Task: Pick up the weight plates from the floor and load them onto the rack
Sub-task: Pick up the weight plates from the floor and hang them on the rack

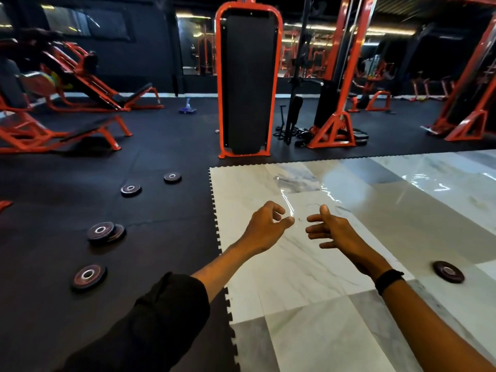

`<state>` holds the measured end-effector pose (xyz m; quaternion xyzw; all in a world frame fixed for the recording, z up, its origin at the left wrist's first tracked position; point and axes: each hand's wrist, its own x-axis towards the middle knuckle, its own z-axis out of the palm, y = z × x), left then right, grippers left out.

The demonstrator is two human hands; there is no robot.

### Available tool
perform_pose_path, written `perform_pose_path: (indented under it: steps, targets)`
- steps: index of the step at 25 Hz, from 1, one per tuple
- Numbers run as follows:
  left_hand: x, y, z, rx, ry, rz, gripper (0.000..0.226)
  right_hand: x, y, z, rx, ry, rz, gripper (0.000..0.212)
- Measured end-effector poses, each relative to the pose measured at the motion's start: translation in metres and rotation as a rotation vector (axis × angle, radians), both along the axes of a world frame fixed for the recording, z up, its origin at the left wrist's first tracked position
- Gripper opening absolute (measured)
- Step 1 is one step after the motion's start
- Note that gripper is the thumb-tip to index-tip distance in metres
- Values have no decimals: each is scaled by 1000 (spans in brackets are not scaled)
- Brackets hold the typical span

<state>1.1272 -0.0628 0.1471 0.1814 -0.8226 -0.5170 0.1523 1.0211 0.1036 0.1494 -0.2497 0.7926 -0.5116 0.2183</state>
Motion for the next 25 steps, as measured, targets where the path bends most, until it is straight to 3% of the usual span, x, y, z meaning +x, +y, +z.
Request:
perform_pose_path:
  steps: [5, 9, 12, 15, 25]
  targets:
    - [-146, -35, 12, 27, 2, -73, 37, -127, -23, 2, 35, -9, -95, 68]
    - [-270, -21, 17, 28, 13, -172, 33, -213, 11, 6, -16, -8, -299, 61]
    - [-352, 33, 2, 37, -23, -313, 30, -259, 70, -11, 13, -78, -475, 67]
    - [-426, 98, -19, 45, -80, -487, 28, -304, 139, -30, 10, -153, -647, 60]
    - [-692, 309, -21, -32, -65, -810, 22, -500, 343, -34, -92, -103, -976, 65]
